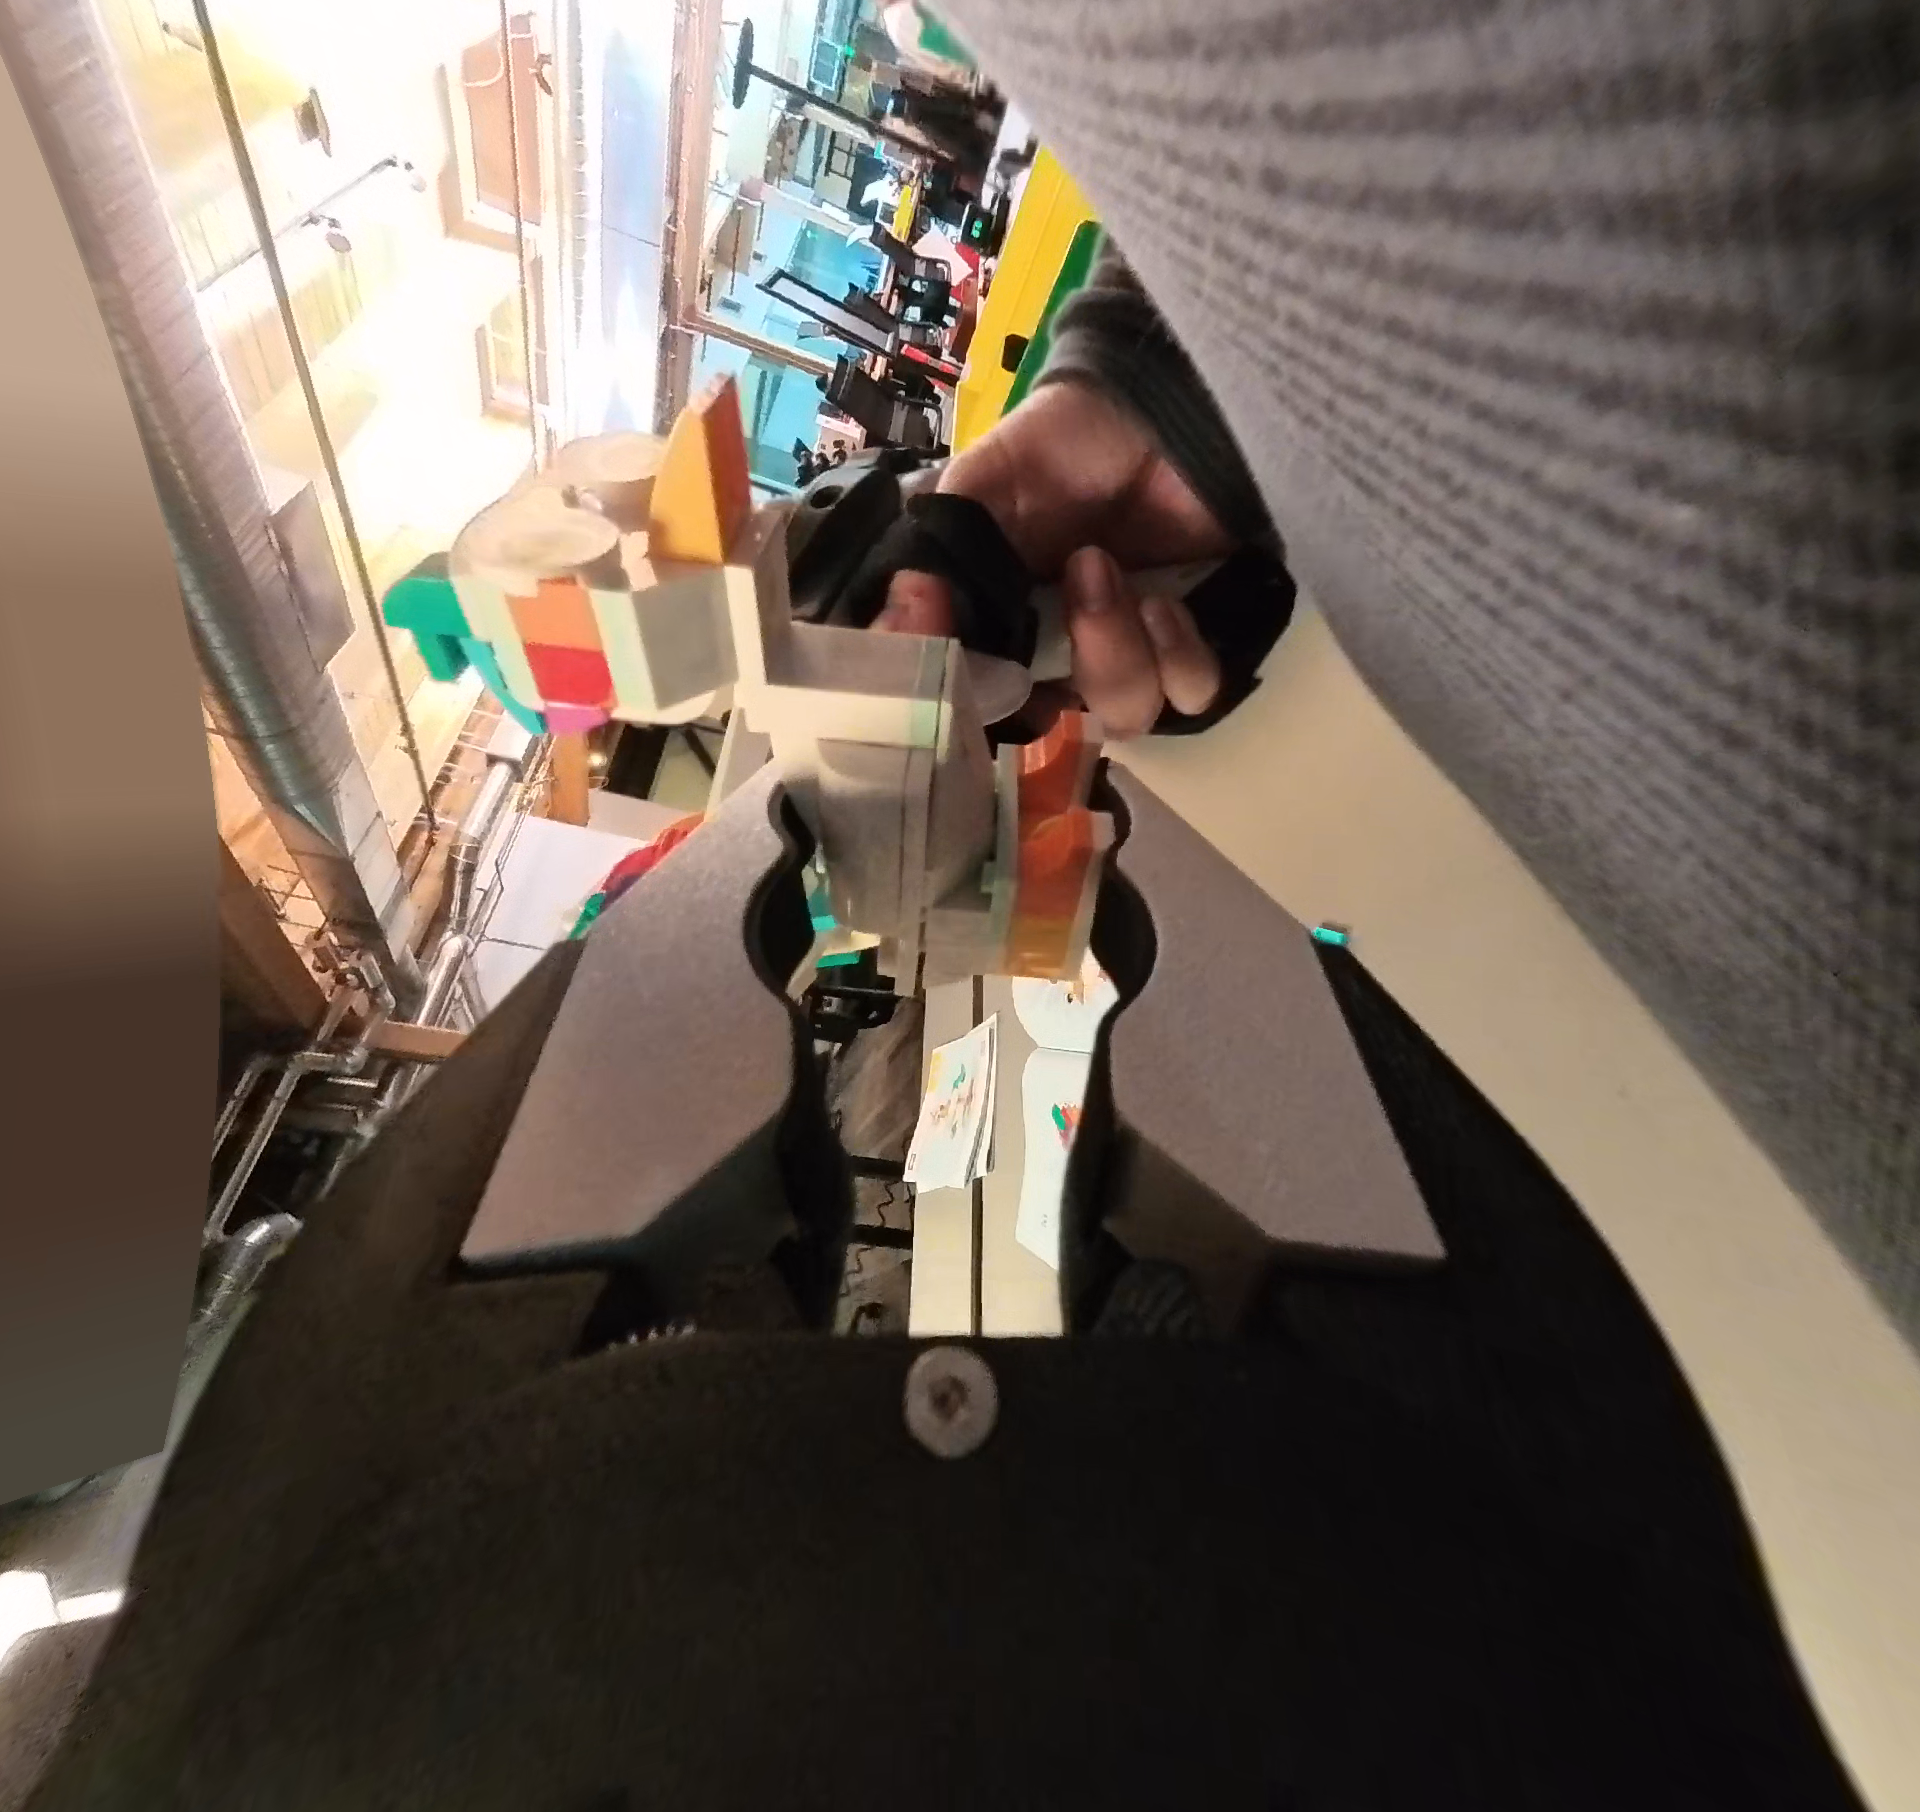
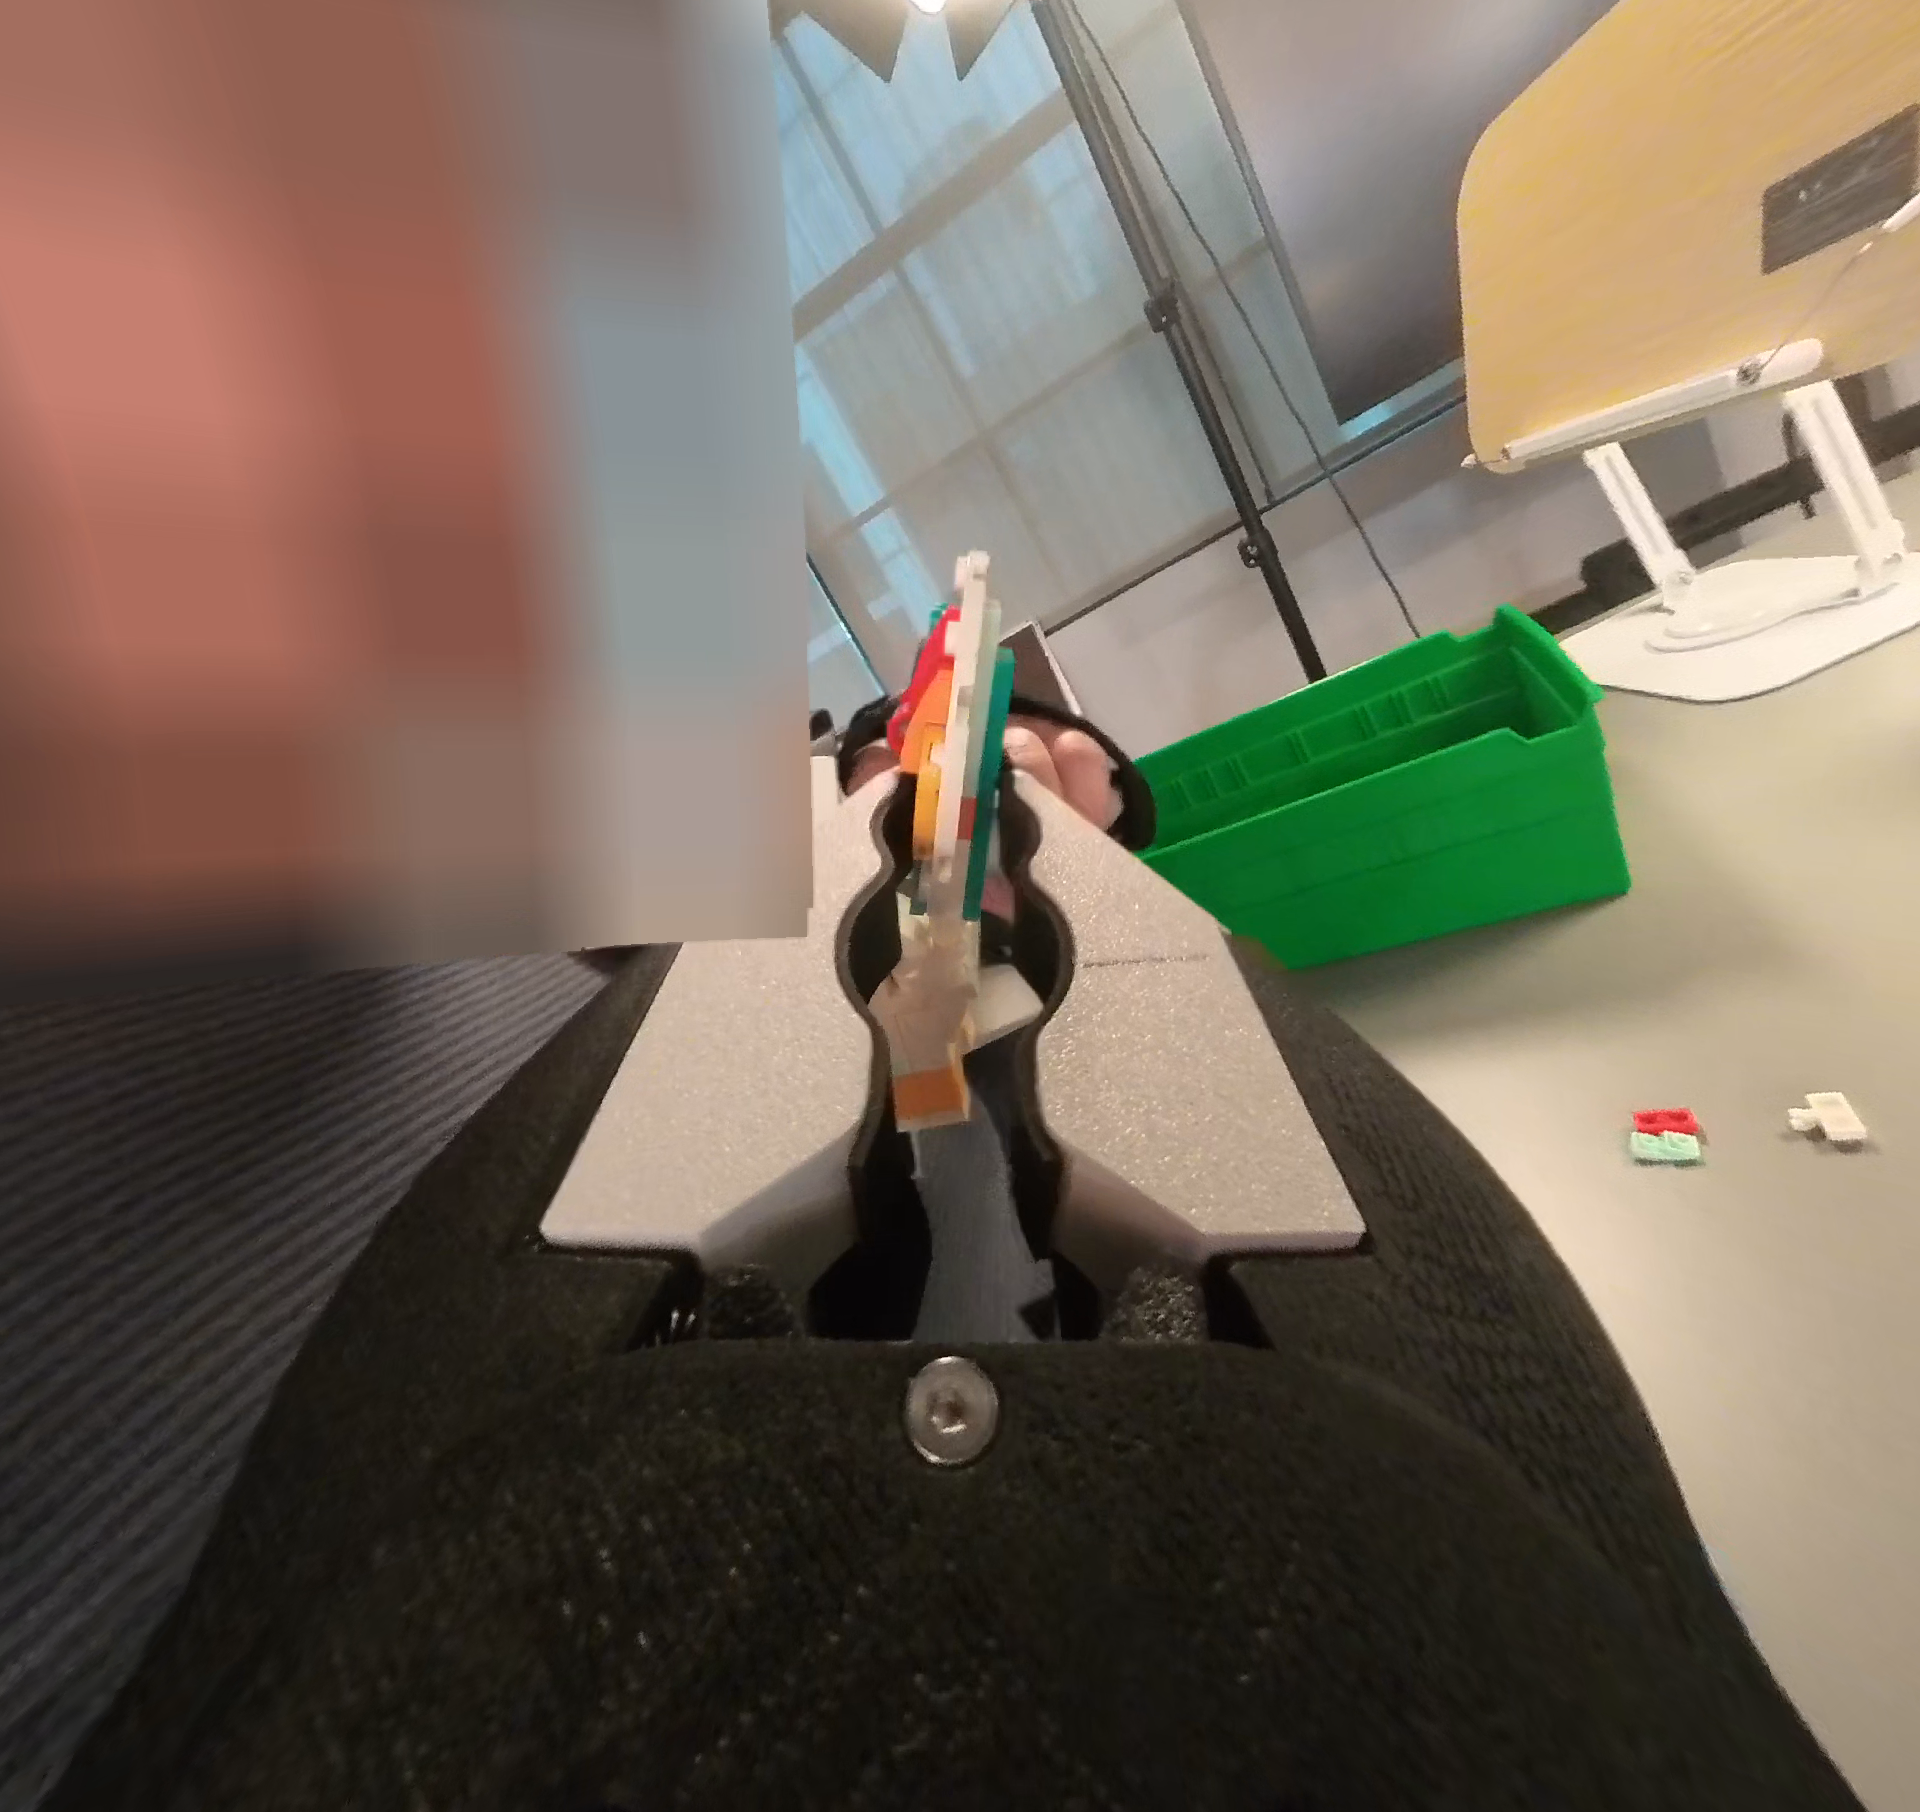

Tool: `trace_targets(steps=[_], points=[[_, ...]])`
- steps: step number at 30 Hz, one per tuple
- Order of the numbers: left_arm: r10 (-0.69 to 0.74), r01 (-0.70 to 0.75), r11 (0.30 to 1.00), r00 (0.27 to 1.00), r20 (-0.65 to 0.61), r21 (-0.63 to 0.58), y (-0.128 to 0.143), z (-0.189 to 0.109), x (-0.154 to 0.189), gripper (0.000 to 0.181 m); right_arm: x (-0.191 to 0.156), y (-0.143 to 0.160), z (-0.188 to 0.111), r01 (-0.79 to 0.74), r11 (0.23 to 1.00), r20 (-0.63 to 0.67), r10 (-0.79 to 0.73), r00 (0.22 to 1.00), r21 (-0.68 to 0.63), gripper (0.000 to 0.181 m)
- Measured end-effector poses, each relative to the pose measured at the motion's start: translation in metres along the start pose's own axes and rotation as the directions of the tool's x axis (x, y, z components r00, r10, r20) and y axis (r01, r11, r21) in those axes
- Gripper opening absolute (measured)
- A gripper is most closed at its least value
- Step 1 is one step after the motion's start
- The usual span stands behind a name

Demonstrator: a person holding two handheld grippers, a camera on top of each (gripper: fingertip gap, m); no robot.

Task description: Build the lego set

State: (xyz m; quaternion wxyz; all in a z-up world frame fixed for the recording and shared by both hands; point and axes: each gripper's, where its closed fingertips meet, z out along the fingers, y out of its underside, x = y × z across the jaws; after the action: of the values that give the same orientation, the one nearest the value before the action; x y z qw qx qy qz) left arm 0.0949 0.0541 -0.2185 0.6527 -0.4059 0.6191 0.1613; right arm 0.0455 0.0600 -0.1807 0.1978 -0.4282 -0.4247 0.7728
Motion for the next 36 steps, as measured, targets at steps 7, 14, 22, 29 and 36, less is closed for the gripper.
trace_targets(steps=[7, 14, 22, 29, 36], points=[[0.009, 0.004, 0.991, 0.996, 0.094, -0.134, 0.031, -0.01, -0.014, 0.051, 0.025, -0.034, -0.041, 0.112, 0.977, -0.161, -0.083, 0.983, 0.18, 0.047], [0.031, 0.03, 0.893, 0.991, 0.128, -0.449, 0.135, -0.008, -0.002, 0.052, 0.051, -0.006, -0.023, 0.217, 0.97, -0.343, -0.242, 0.908, -0.108, 0.063], [0.113, -0.038, 0.765, 0.991, 0.076, -0.643, 0.176, 0.005, 0.03, 0.052, 0.114, 0.037, -0.009, 0.171, 0.914, -0.517, -0.355, 0.779, -0.369, 0.058], [0.086, -0.009, 0.69, 0.994, 0.069, -0.724, 0.195, 0.012, 0.049, 0.052, 0.148, 0.059, -0.02, 0.124, 0.915, -0.59, -0.347, 0.729, -0.384, 0.045], [0.007, 0.102, 0.654, 0.99, 0.141, -0.749, 0.209, 0.017, 0.055, 0.052, 0.171, 0.067, -0.03, 0.11, 0.952, -0.614, -0.269, 0.742, -0.285, 0.038]])
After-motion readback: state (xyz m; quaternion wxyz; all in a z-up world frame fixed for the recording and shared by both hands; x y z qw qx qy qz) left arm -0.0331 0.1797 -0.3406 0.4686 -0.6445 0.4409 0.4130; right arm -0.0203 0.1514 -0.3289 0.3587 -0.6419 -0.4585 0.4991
